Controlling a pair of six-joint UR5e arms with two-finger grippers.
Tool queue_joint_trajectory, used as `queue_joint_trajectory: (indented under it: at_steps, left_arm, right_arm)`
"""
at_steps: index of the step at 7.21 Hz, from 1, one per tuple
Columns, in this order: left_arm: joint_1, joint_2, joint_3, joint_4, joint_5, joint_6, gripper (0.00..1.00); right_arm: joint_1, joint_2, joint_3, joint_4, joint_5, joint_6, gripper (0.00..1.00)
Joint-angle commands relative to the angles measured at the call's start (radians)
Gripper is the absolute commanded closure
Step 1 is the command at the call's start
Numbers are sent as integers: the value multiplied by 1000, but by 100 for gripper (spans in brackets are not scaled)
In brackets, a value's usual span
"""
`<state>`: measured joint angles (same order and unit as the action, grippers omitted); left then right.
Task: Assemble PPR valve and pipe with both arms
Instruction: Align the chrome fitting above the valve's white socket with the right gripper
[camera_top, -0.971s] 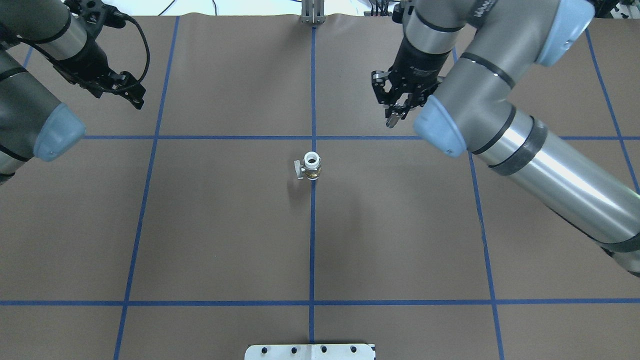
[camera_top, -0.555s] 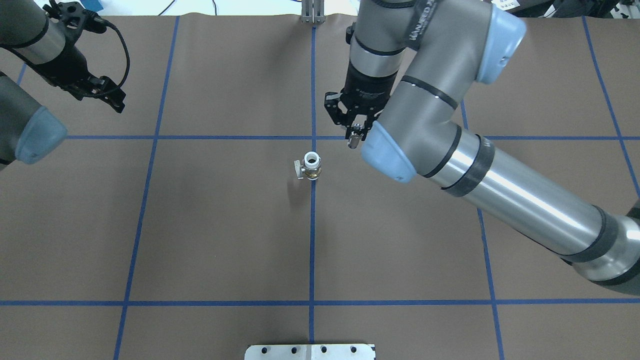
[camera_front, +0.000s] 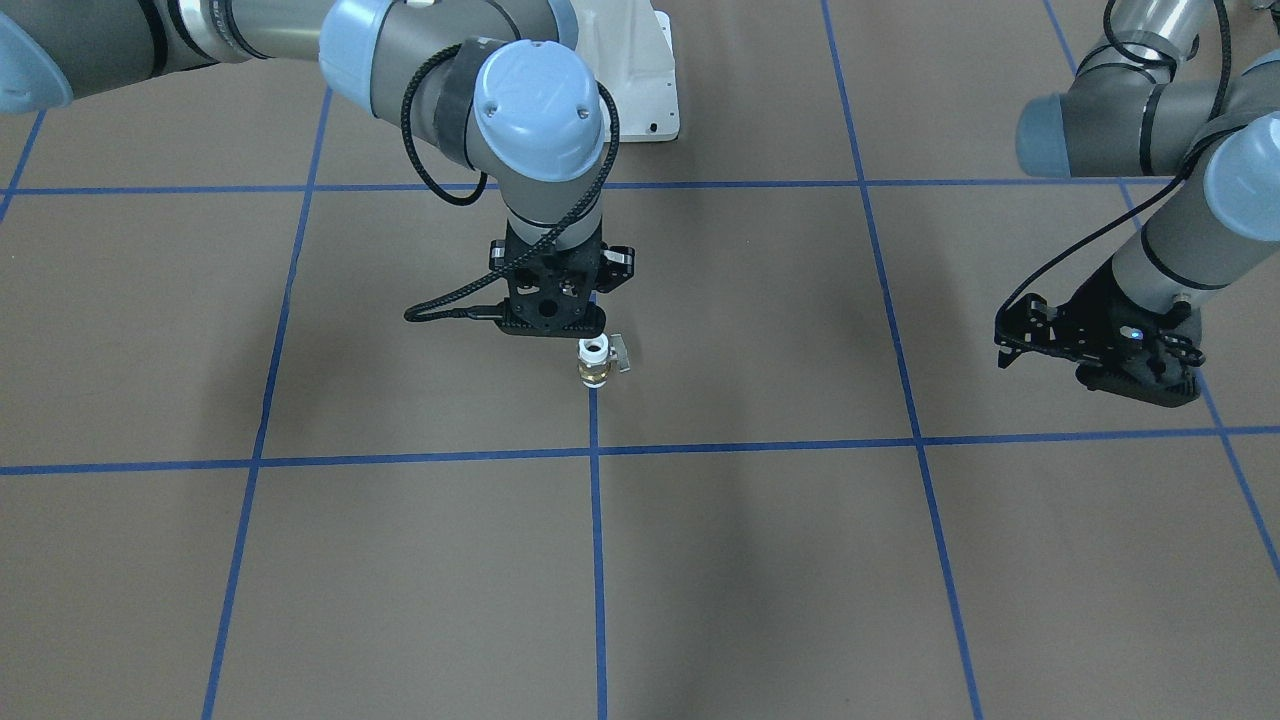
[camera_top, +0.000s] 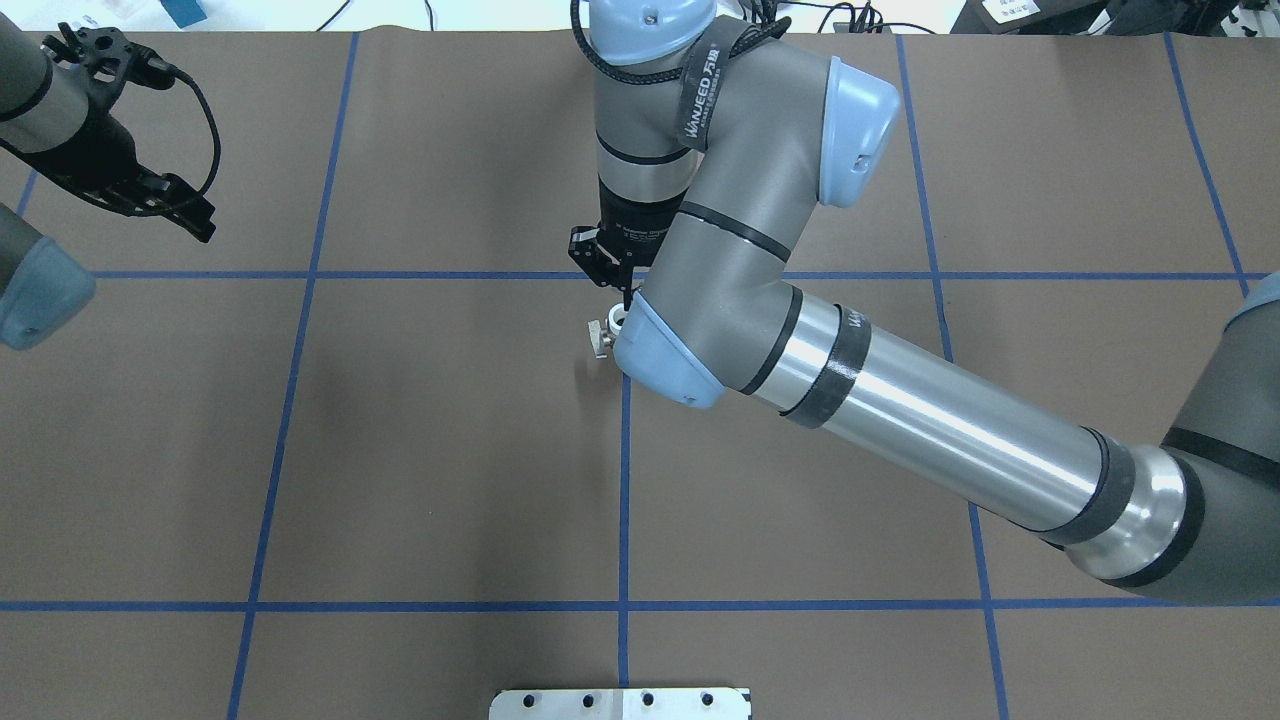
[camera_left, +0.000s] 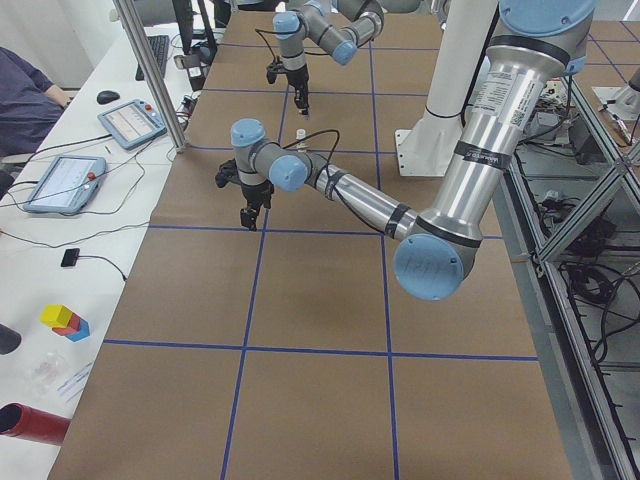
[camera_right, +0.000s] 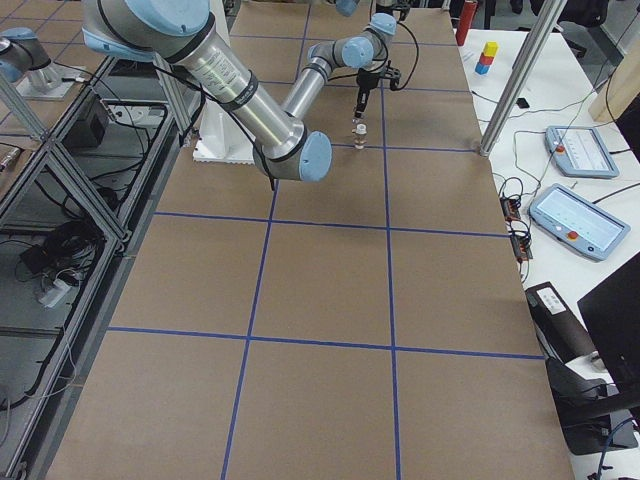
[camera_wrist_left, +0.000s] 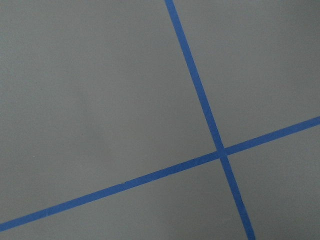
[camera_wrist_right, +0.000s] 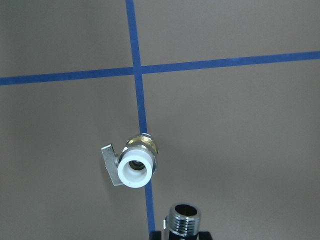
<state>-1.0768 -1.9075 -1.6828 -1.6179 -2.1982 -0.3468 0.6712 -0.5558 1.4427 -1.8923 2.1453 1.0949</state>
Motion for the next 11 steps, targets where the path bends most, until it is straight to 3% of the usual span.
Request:
queue_joint_trajectory:
  at_steps: [1, 11]
  left_arm:
    - [-2, 2, 0, -2, -2, 0, 0]
    - [0, 1, 2, -2, 0, -1, 0]
  right_arm:
    - [-2, 63, -123, 60, -1, 0, 100]
    - [-16, 53, -166, 82, 1, -1, 100]
